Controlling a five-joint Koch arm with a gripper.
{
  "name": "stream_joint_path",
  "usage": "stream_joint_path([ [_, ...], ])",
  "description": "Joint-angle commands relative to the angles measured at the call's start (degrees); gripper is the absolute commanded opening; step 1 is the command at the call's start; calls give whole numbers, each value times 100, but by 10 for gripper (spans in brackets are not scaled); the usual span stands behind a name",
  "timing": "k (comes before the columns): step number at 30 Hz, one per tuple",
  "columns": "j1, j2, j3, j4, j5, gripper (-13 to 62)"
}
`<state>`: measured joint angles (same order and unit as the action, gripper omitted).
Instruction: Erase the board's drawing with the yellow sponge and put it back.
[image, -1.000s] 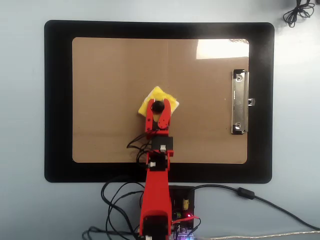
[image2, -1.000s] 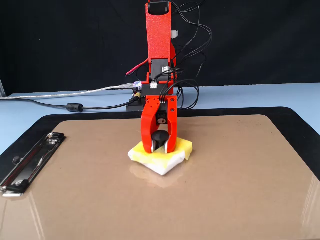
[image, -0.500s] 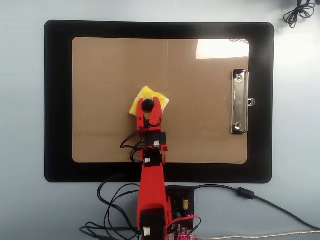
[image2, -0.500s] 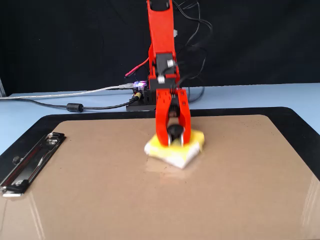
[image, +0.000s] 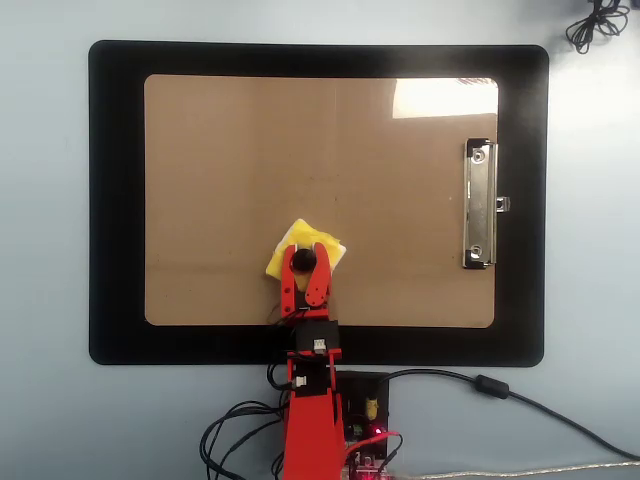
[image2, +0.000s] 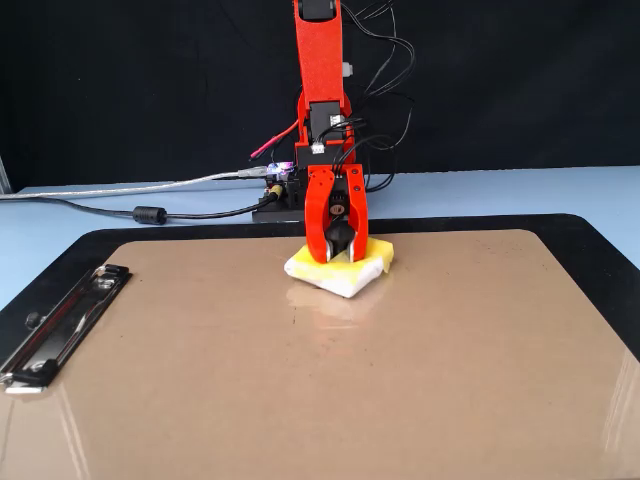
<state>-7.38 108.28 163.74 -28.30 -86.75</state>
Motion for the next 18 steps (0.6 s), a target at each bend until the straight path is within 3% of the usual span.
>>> stream_joint_path([
  [1, 79, 18, -44, -114, -62, -82],
  [6, 1028, -1459, -1573, -141, 0, -82],
  [10, 1433, -1951, -2171, -141, 0, -82],
  [13, 1477, -1573, -1485, -193, 0, -82],
  [18, 1257, 343, 334, -281, -26, -82],
])
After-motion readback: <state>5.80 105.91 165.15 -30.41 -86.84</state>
